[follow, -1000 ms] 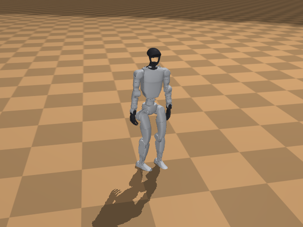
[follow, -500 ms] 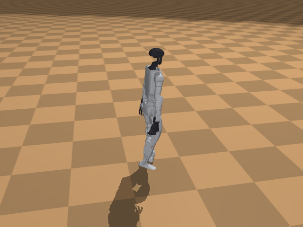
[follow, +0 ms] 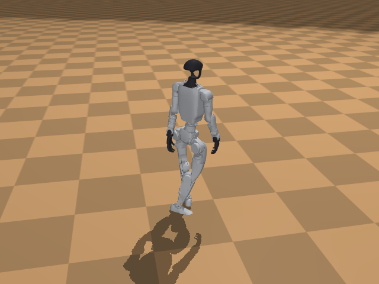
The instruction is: In place motions
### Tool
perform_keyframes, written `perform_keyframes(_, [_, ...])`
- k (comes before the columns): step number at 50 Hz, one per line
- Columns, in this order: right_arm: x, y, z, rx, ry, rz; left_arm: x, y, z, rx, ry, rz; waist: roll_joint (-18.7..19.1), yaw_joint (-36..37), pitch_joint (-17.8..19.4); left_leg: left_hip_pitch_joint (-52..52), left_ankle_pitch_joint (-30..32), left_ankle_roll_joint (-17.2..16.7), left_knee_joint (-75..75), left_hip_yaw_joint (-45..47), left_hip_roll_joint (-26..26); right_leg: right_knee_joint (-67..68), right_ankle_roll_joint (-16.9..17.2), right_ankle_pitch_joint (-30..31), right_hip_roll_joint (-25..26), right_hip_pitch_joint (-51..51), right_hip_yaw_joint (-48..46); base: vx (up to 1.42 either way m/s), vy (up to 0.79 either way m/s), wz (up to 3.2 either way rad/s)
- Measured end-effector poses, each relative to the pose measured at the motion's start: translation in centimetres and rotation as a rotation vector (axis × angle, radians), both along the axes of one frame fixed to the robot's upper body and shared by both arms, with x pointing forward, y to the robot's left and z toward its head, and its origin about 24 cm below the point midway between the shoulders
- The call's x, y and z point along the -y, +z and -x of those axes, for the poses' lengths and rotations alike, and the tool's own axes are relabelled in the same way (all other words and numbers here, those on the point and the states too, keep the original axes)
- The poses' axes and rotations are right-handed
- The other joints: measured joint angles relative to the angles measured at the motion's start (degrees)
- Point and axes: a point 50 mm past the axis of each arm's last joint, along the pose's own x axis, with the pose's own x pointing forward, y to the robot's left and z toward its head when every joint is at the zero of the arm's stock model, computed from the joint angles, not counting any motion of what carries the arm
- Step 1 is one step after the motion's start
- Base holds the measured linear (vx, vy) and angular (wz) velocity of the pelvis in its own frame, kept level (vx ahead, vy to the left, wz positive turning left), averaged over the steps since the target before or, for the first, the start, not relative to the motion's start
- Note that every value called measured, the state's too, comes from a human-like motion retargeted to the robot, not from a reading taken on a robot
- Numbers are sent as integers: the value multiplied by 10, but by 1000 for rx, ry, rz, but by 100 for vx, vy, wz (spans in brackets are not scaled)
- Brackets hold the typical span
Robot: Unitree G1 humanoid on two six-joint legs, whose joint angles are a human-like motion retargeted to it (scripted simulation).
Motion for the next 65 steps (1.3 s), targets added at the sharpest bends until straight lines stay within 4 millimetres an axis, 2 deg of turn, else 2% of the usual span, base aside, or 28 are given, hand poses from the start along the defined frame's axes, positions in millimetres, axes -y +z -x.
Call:
perform_keyframes(3, [6,-4,13,-41,37,41,-12,-1,-6,16,-25,-29,6,-1,-9,4,-8,1,-7,-26,-4,18,4,26,1,13,-15,33,-20,65])
perform_keyframes(5, [14,-6,27,-90,43,74,-20,-2,-13,36,-39,-45,21,-4,-12,10,-10,1,-14,-44,4,51,0,67,1,23,-24,37,-24,85])
perform_keyframes(8, [28,-9,49,-176,12,126,-31,-4,-33,94,-63,-60,69,-24,-12,18,-11,0,-20,-74,49,193,-46,127,-25,8,9,30,-28,113])
perform_keyframes(10, [36,-10,63,-233,-23,155,-39,-4,-49,146,-83,-70,91,-51,-16,8,-10,4,-20,-101,67,333,-54,121,-66,-52,95,21,-37,149])
perform_keyframes(12, [41,-11,80,-297,-72,171,-48,-4,-64,193,-120,-76,103,-92,-24,-13,-2,12,-22,-143,71,404,-13,81,-41,-142,225,2,-39,184])
perform_keyframes(13, [41,-11,86,-327,-102,174,-52,-4,-72,215,-143,-81,109,-104,-25,-22,3,14,-24,-157,76,417,3,66,-4,-183,291,-10,-43,144])
perform_keyframes(15, [41,-11,96,-370,-171,172,-59,-3,-89,257,-185,-103,119,-112,-18,-32,12,14,-27,-167,88,412,7,45,52,-229,377,-16,-46,108])
perform_keyframes(18, [40,-11,105,-393,-257,150,-63,-1,-112,321,-238,-129,145,-151,-2,-54,27,15,-28,-218,109,367,-12,19,100,-276,429,-19,-43,167])
perform_keyframes(20, [38,-11,110,-403,-279,143,-61,-1,-120,347,-269,-117,157,-175,3,-68,34,14,-27,-256,113,303,-25,4,136,-296,485,-17,-40,174])
perform_keyframes(23, [36,-12,117,-413,-276,146,-55,-1,-126,360,-306,-85,154,-212,13,-76,41,13,-26,-310,95,184,-59,-22,164,-302,585,-13,-26,175])
perform_keyframes(25, [35,-12,122,-427,-277,145,-47,-3,-127,358,-334,-61,134,-225,28,-55,45,14,-31,-344,67,90,-91,-34,170,-280,667,-6,-20,184])
perform_keyframes(27, [35,-11,131,-448,-277,145,-38,-4,-121,335,-359,-32,110,-213,35,-27,45,15,-36,-361,39,34,-109,39,160,-245,699,9,-8,109])
perform_keyframes(28, [35,-11,136,-464,-269,140,-36,-5,-115,314,-372,-17,98,-190,27,-19,44,13,-39,-354,29,25,-95,40,132,-235,673,14,-8,31])
perform_keyframes(30, [32,-11,143,-496,-250,118,-31,-6,-101,255,-411,16,86,-155,11,-16,44,12,-37,-361,19,9,-95,43,94,-219,580,10,-9,42])
perform_keyframes(32, [29,-11,143,-496,-234,105,-22,-7,-85,184,-441,17,79,-122,5,-14,43,14,-30,-375,13,-14,-93,49,81,-196,550,9,-5,67])
perform_keyframes(34, [26,-13,134,-459,-196,100,-20,-7,-69,133,-436,-3,75,-110,5,-6,38,13,-24,-395,12,-25,-96,45,85,-179,538,5,-11,113])
perform_keyframes(37, [25,-14,113,-382,-97,105,-20,-4,-44,73,-424,36,86,-168,-7,-5,37,7,-18,-467,5,-33,-101,34,81,-164,479,6,-7,179])
perform_keyframes(40, [24,-14,92,-307,-40,116,-17,-2,-26,5,-441,77,93,-145,-16,-19,44,2,-13,-454,14,-30,-104,31,90,-163,490,-3,0,-15])
perform_keyframes(43, [19,-13,70,-225,-56,97,-22,-2,-29,4,-448,52,96,-133,-6,-18,49,-1,-13,-467,14,-33,-104,26,94,-150,480,-8,-1,39])
perform_keyframes(45, [17,-12,63,-198,-75,75,-24,-2,-31,15,-450,51,94,-130,-7,-24,52,-5,-7,-485,11,-35,-105,22,93,-145,468,2,-6,80])
perform_keyframes(51, [14,-13,63,-201,-110,52,-26,-5,-53,90,-439,35,77,-103,-15,-41,36,-8,14,-488,1,-39,-105,9,80,-138,437,0,-5,65])
perform_keyframes(53, [14,-13,65,-215,-93,54,-24,-6,-62,122,-433,36,70,-98,-15,-37,17,0,20,-440,8,-38,-105,7,74,-137,429,1,-3,36])
perform_keyframes(55, [15,-13,69,-238,-54,62,-21,-7,-69,146,-428,45,66,-73,-16,-30,5,14,19,-344,23,-37,-107,8,77,-140,447,7,-5,-46])
perform_keyframes(57, [17,-14,75,-270,-12,82,-18,-7,-70,152,-446,49,67,-56,-19,-19,16,5,8,-275,43,-38,-106,9,83,-140,461,8,-5,-58])
perform_keyframes(61, [23,-14,92,-351,39,128,-21,-7,-66,122,-574,53,82,-65,-31,-15,38,-7,-12,-280,52,-39,-104,8,93,-139,454,14,-3,22])
perform_keyframes(65, [27,-13,110,-429,13,145,-24,-6,-66,100,-671,74,86,-77,-32,-9,45,-9,-25,-296,50,-38,-102,10,91,-132,437,11,-2,32])
